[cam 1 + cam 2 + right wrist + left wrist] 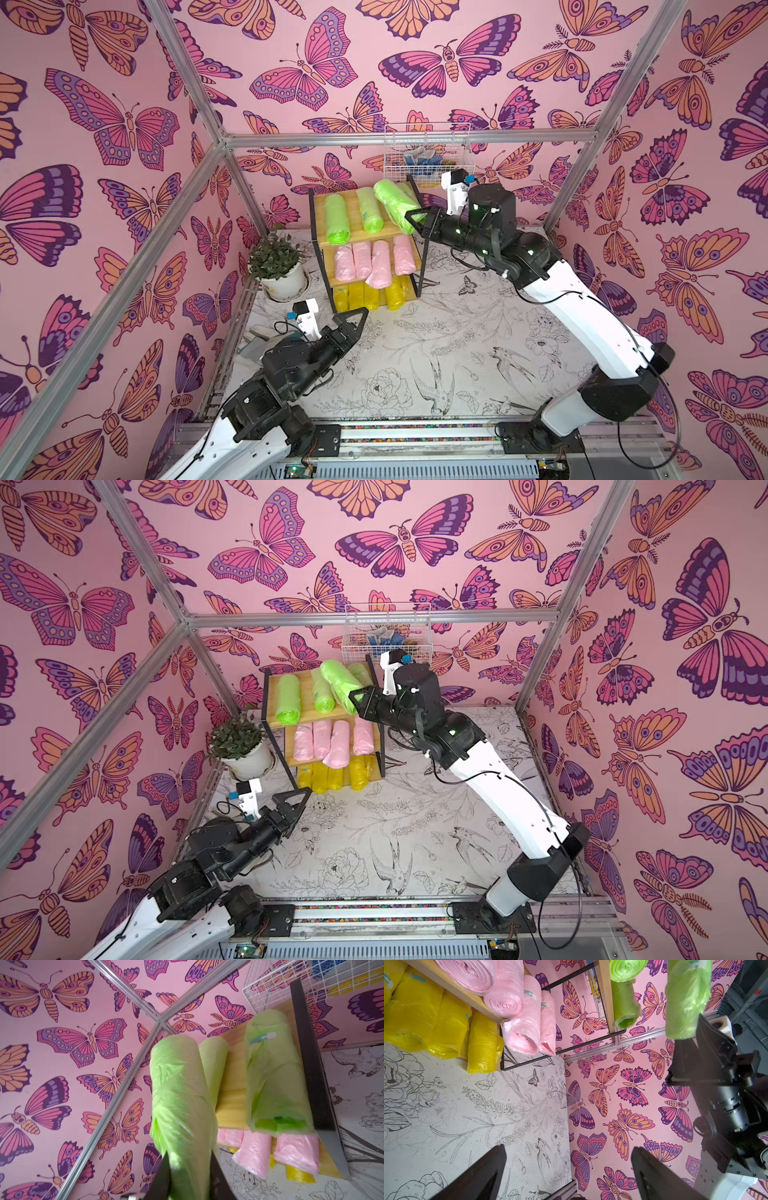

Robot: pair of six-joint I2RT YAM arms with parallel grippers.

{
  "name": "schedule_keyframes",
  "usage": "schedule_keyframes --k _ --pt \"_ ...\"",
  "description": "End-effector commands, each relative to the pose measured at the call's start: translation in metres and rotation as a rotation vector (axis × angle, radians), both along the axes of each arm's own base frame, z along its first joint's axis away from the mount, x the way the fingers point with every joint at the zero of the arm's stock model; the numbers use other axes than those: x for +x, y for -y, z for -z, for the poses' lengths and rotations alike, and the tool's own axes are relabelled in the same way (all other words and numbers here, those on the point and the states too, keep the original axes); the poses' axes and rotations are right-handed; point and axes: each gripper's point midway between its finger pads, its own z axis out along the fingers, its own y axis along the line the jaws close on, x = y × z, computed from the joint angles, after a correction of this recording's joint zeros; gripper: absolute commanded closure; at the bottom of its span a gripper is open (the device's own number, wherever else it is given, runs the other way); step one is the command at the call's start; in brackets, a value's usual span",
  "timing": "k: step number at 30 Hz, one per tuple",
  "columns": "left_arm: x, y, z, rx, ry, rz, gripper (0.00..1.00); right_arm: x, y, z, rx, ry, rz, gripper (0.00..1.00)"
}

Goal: Sort the rolls of trash bags by color and place them on the shelf
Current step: Place the roll of trash bags on the shelf.

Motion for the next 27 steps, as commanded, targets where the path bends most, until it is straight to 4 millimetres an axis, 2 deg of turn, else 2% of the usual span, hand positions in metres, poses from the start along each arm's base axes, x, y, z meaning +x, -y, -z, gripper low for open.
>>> schedule_keyframes --k 1,8,16,17,20,21,24,27 --pt "0.001 -0.005 0.018 0.073 -0.027 -0.016 0.0 0.024 -0.011 -0.014 0.075 0.049 0.031 1.0" --pt "-0.005 -0.013 0.031 0.157 -0.06 -0.017 0.01 0.053 -0.02 -0.009 0.11 0.07 0.072 1.0" --pt "-0.007 -0.02 0.037 0.205 -0.069 -0.032 0.01 0.062 -0.014 -0.003 0.097 0.065 0.135 0.99" --pt "-0.007 -0.021 0.037 0.21 -0.068 -0.034 0.01 0.061 -0.014 -0.001 0.093 0.061 0.131 0.9" --pt "-0.006 -0.02 0.036 0.234 -0.067 -0.03 0.01 0.058 -0.015 0.001 0.087 0.053 0.116 0.54" --pt "-0.005 -0.019 0.036 0.246 -0.066 -0.027 0.0 0.056 -0.016 0.0 0.089 0.054 0.105 0.45" --pt "-0.004 -0.02 0.036 0.29 -0.063 -0.024 0.0 0.049 -0.016 -0.006 0.09 0.068 0.078 0.36" --pt "-0.002 -0.024 0.037 0.35 -0.051 -0.03 0.0 0.039 -0.018 -0.018 0.1 0.109 0.028 0.33"
